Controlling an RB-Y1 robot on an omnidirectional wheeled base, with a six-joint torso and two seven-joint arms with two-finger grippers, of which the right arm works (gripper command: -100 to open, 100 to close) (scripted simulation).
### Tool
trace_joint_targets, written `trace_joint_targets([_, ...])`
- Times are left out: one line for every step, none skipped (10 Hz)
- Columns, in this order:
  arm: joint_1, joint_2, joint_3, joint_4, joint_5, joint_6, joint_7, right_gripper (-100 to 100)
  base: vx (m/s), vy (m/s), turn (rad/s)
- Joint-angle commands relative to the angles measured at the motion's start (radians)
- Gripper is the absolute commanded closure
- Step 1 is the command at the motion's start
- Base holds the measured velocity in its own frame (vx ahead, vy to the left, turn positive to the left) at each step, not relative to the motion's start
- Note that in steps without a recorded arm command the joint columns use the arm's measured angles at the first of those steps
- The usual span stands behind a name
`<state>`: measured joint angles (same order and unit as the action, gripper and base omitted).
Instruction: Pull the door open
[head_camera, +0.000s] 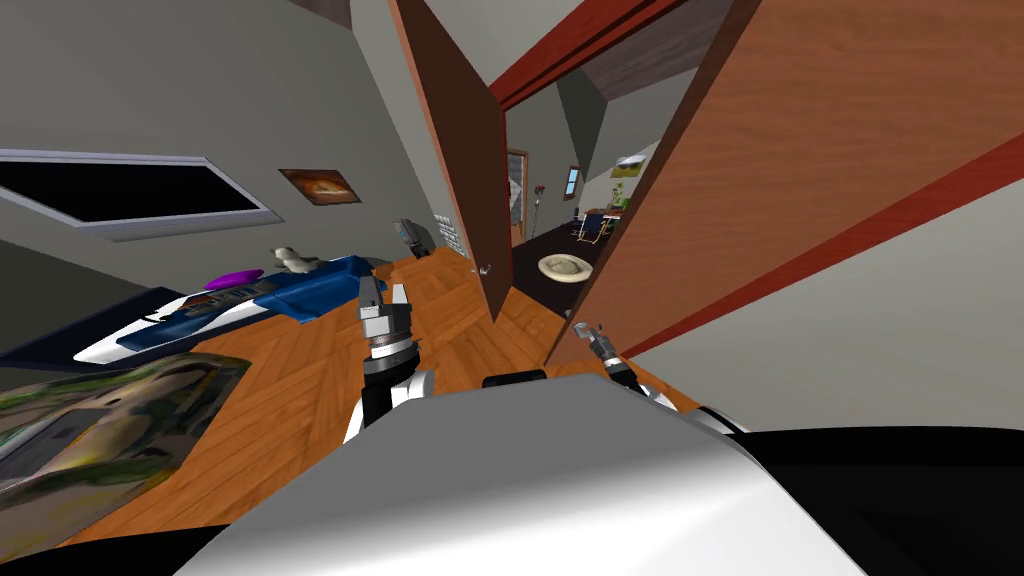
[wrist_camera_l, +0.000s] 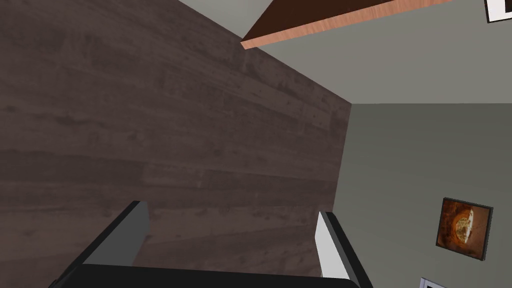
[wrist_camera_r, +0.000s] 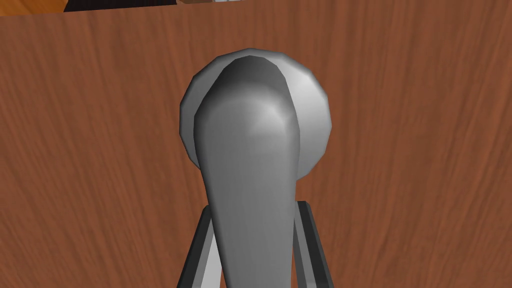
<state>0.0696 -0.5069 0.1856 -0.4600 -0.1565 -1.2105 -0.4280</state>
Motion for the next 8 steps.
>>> trace_joint_targets([0.019, -0.003, 0.006, -0.008, -0.001, -0.014, -0.003, 100, -0.183, -0.074, 0.166])
trace_joint_targets([0.025, -0.006, 0.009, -0.002, -0.002, -0.028, -0.006, 100, -0.202, -0.077, 0.206])
trace_joint_targets([0.032, -0.008, 0.012, 0.004, -0.004, -0.043, -0.008, 100, -0.200, -0.067, 0.191])
trace_joint_targets([0.039, -0.011, 0.015, 0.011, -0.006, -0.058, -0.011, 100, -0.179, -0.057, 0.185])
trace_joint_targets([0.039, -0.011, 0.015, 0.011, -0.006, -0.058, -0.011, 100, -0.139, -0.045, 0.065])
trace_joint_targets([0.039, -0.011, 0.015, 0.011, -0.006, -0.058, -0.011, 100, -0.067, -0.020, -0.019])
trace_joint_targets([0.048, -0.014, 0.019, 0.020, -0.008, -0.078, -0.014, 100, -0.096, -0.031, 0.149])
trace_joint_targets([0.053, -0.016, 0.022, 0.025, -0.009, -0.090, -0.016, 100, -0.180, -0.040, 0.206])
